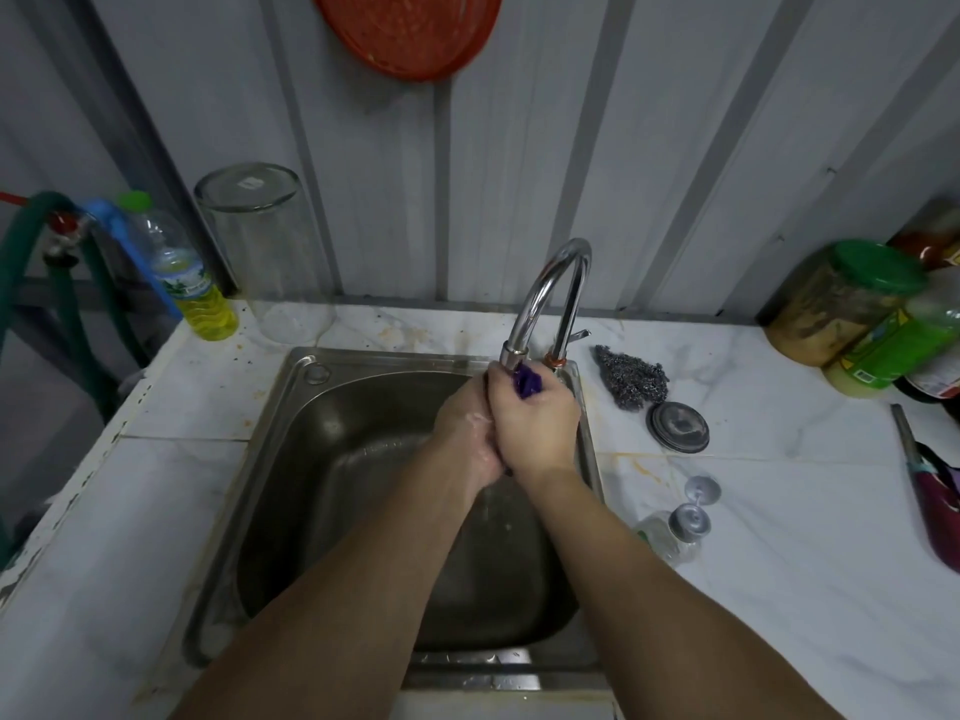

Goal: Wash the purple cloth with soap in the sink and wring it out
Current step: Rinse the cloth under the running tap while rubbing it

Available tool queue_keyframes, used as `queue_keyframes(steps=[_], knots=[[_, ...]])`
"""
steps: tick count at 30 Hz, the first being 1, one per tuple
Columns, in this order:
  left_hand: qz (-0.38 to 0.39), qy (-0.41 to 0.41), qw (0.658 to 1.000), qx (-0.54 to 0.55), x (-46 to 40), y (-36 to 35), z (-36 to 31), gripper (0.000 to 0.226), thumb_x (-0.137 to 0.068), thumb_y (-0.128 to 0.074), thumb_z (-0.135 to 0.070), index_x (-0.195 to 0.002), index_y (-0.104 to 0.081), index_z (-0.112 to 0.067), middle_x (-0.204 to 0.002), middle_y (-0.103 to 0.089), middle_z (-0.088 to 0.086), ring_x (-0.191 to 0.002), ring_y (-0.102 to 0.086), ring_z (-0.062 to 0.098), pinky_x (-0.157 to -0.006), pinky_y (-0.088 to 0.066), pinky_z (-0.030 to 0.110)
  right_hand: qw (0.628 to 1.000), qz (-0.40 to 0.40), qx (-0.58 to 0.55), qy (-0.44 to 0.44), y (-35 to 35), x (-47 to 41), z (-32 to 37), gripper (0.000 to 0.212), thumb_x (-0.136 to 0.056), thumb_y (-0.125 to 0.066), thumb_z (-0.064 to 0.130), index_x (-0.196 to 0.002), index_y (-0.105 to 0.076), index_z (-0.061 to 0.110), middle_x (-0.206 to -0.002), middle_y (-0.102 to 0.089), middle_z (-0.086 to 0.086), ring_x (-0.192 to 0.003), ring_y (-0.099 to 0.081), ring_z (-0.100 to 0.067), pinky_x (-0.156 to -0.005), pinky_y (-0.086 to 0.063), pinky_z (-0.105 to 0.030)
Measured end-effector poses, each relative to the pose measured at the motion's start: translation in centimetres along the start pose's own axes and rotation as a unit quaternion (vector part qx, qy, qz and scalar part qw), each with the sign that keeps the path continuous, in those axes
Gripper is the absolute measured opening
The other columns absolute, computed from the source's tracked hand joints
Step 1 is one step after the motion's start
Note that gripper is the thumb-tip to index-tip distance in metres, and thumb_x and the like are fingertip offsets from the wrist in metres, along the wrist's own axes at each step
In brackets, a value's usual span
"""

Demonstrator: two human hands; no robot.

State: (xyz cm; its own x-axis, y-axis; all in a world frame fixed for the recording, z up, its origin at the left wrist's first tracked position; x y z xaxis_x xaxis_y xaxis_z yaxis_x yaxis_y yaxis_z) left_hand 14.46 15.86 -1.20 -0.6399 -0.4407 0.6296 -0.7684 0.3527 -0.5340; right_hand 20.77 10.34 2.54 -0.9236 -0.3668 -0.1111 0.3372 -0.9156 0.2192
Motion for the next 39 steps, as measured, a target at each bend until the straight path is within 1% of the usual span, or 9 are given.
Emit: queue_keyframes(steps=[4,10,13,16,18,21,29,33,39], knots=[[-0.062,-0.014,0.992,-0.112,-0.1,1.2,-0.7,0.017,-0.078,-0.068,-0.025,-0.079,-0.067,-0.008,-0.068,-0.061,0.015,-0.043,-0.058,0.026,-0.041,-0.045,0.026,0.987,0.031,-0.027,-0.155,-1.0,-1.4,-2.2,0.025,-0.073,-0.063,0.045,-0.059,-0.066,0.025,-0.049,-0.062,0.002,-0.048,-0.061,-0.022,-0.046,-0.05,-0.029],[-0.086,-0.038,0.99,-0.107,-0.2,2.5,-0.7,0.013,-0.088,-0.065,-0.015,-0.084,-0.076,-0.009,-0.068,-0.078,0.011,-0.057,-0.076,0.026,-0.049,-0.06,0.035,0.914,0.085,-0.147,-0.369,-2.6,-0.1,-5.9,0.023,-0.085,-0.059,0.031,-0.09,-0.074,0.013,-0.083,-0.076,-0.01,-0.082,-0.073,-0.031,-0.081,-0.063,-0.048],[-0.113,-0.033,0.988,-0.098,-0.3,3.4,-0.8,0.014,-0.086,-0.065,-0.02,-0.089,-0.076,-0.012,-0.086,-0.078,0.015,-0.076,-0.075,0.032,-0.066,-0.064,0.041,0.929,0.075,-0.15,-0.329,-2.3,0.2,-5.3,0.019,-0.089,-0.057,0.026,-0.094,-0.068,0.012,-0.084,-0.071,-0.009,-0.084,-0.07,-0.031,-0.078,-0.062,-0.04],[-0.152,-0.039,0.985,-0.068,-0.6,4.2,-2.4,0.017,-0.083,-0.066,-0.016,-0.09,-0.075,-0.004,-0.088,-0.075,0.016,-0.073,-0.072,0.031,-0.059,-0.063,0.035,0.977,0.063,-0.13,-0.159,-1.9,1.5,-2.2,0.008,-0.088,-0.059,0.02,-0.09,-0.066,0.022,-0.087,-0.069,-0.002,-0.083,-0.067,-0.02,-0.072,-0.056,-0.026],[-0.156,-0.033,0.986,-0.058,-0.9,4.5,-3.1,0.017,-0.084,-0.065,-0.015,-0.092,-0.072,-0.001,-0.089,-0.072,0.017,-0.074,-0.069,0.031,-0.07,-0.062,0.037,0.991,0.102,-0.08,-0.022,-2.2,3.4,-0.2,0.024,-0.085,-0.061,0.02,-0.107,-0.067,0.026,-0.111,-0.063,0.003,-0.101,-0.063,-0.004,-0.092,-0.052,-0.02],[-0.101,-0.011,0.992,-0.078,-1.0,4.3,-2.7,0.018,-0.094,-0.06,-0.021,-0.084,-0.065,-0.006,-0.077,-0.063,0.012,-0.065,-0.065,0.025,-0.062,-0.054,0.031,0.991,0.124,-0.005,0.052,-2.7,4.6,0.8,0.048,-0.085,-0.063,0.033,-0.133,-0.061,0.033,-0.115,-0.046,0.02,-0.104,-0.051,0.019,-0.087,-0.039,0.002],[-0.029,-0.028,0.995,-0.097,-0.4,1.9,-1.2,0.024,-0.089,-0.066,-0.027,-0.093,-0.079,-0.006,-0.086,-0.077,0.016,-0.073,-0.075,0.031,-0.062,-0.06,0.039,0.99,0.021,-0.035,-0.134,-1.1,-0.3,-1.5,0.025,-0.084,-0.064,0.042,-0.078,-0.067,0.019,-0.056,-0.069,0.009,-0.054,-0.067,-0.005,-0.047,-0.047,-0.014],[-0.047,-0.06,0.986,-0.147,-0.4,2.3,-1.8,0.025,-0.089,-0.063,-0.023,-0.099,-0.076,-0.004,-0.1,-0.077,0.023,-0.083,-0.075,0.036,-0.067,-0.063,0.043,0.934,0.058,-0.142,-0.322,-2.1,0.0,-3.5,0.031,-0.083,-0.057,0.038,-0.092,-0.071,0.012,-0.08,-0.076,-0.011,-0.08,-0.075,-0.032,-0.077,-0.064,-0.047],[-0.012,0.014,0.993,-0.115,-1.1,3.8,0.1,0.038,-0.093,-0.064,-0.044,-0.106,-0.079,-0.012,-0.106,-0.078,0.02,-0.092,-0.077,0.037,-0.071,-0.064,0.046,0.928,0.126,-0.085,-0.341,-1.3,0.8,-3.6,0.051,-0.09,-0.051,0.061,-0.111,-0.072,0.019,-0.106,-0.075,-0.014,-0.1,-0.072,-0.034,-0.095,-0.058,-0.052]])
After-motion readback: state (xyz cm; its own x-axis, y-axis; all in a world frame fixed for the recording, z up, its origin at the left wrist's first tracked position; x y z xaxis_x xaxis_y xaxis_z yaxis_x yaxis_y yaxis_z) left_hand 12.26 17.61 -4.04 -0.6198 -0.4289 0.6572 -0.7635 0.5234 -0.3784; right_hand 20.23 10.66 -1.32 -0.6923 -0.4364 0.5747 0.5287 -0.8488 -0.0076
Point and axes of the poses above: each hand's wrist, its own x-axis away from the middle knuckle, its own y-axis out of the back of the hand, z = x × y, the point moved 8 cm from there along -x, towards the middle knuckle
